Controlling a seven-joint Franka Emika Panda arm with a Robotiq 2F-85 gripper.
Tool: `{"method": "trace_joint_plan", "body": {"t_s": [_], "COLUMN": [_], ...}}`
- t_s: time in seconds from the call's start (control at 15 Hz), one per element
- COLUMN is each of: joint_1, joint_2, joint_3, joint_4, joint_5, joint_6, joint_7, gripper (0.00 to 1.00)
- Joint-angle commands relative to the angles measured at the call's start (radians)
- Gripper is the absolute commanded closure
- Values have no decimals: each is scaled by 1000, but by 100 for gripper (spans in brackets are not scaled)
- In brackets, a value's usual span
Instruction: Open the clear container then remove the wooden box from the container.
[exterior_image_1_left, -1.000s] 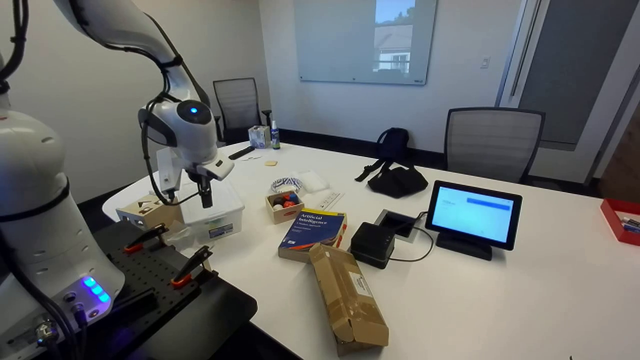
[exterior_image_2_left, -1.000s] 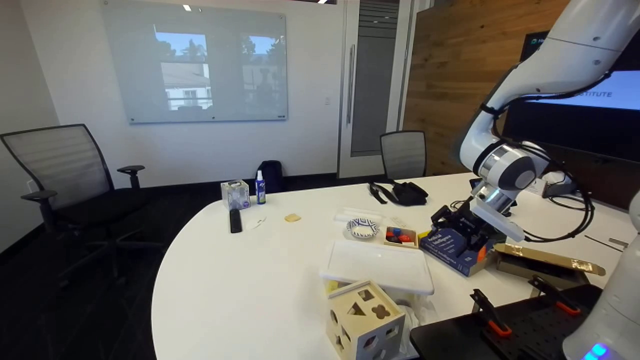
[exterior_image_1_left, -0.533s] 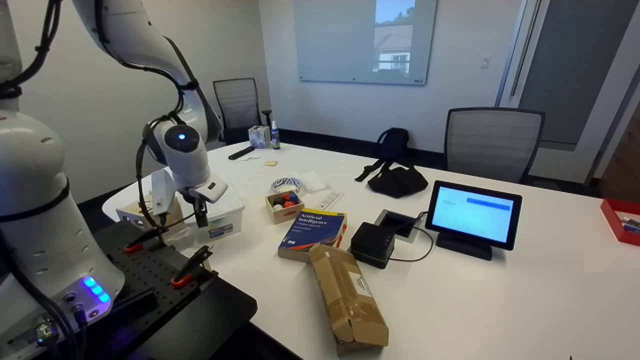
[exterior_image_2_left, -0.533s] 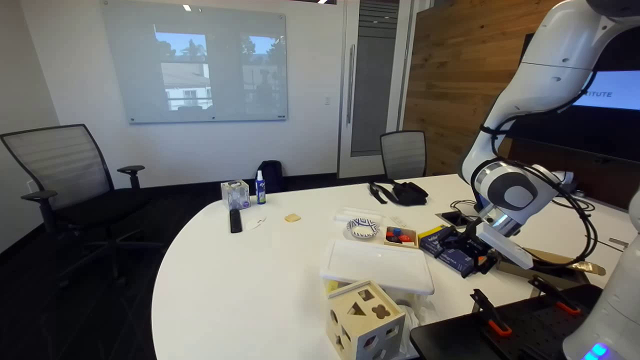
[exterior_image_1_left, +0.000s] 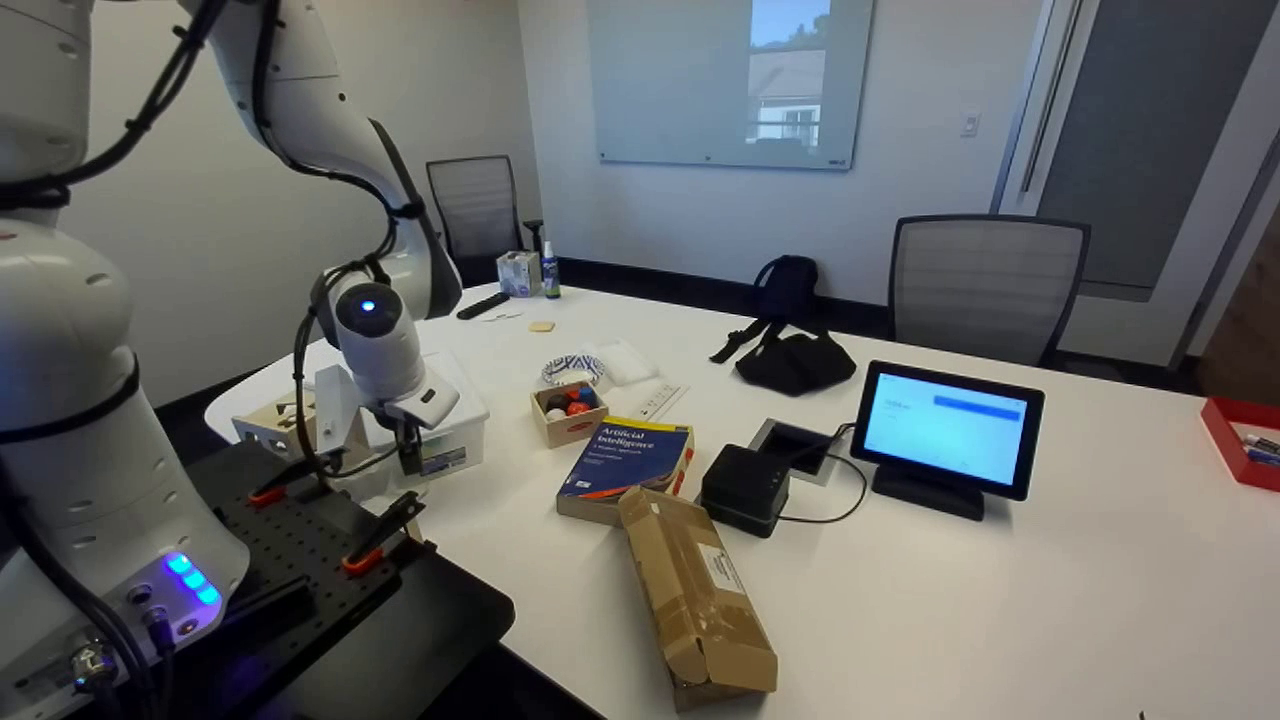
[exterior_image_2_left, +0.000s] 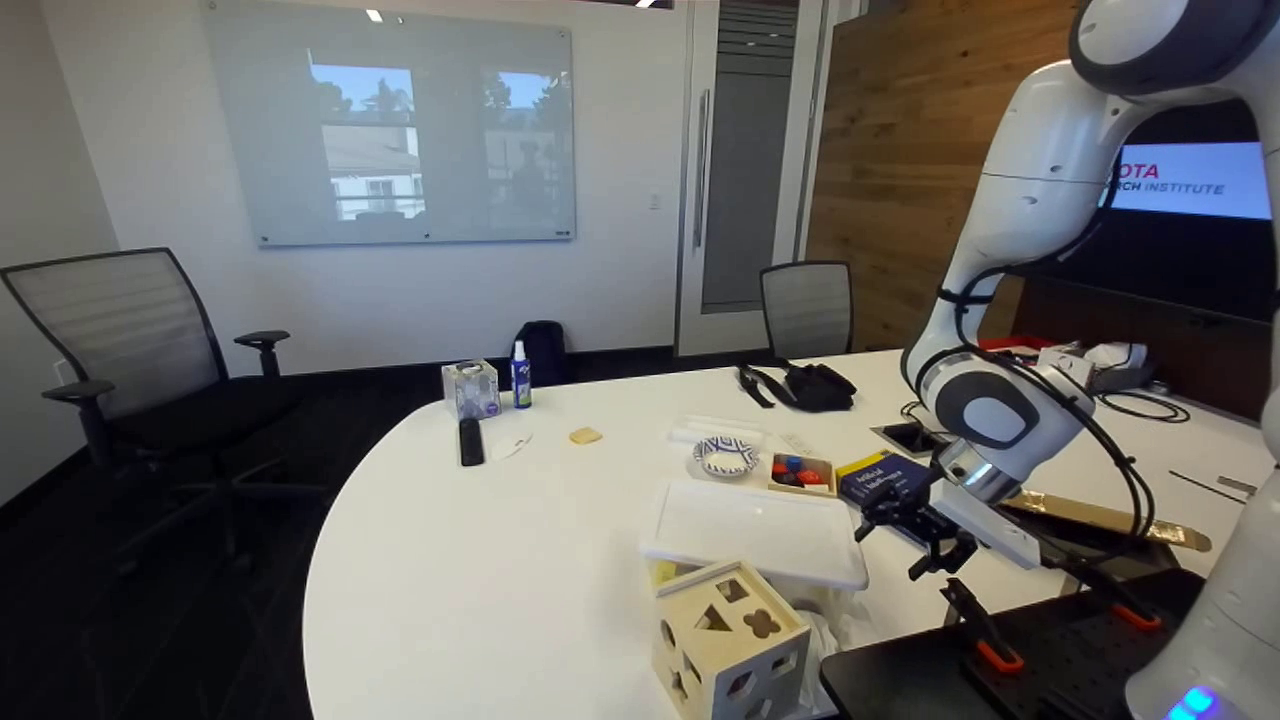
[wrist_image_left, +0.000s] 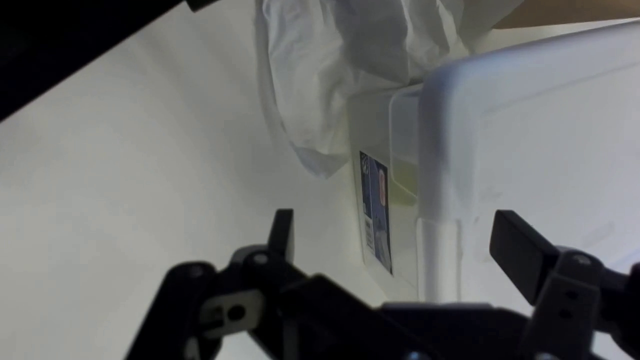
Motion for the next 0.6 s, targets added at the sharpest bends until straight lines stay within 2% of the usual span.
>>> {"method": "trace_joint_plan", "body": {"t_s": [0.0, 0.53], "joint_1": [18, 27], "joint_2": [52, 60], "joint_3": [5, 8], "joint_4": [50, 88], "joint_5": [45, 63], "joint_6": [-16, -39], "joint_7": [-29, -22], "gripper": [0, 0]}}
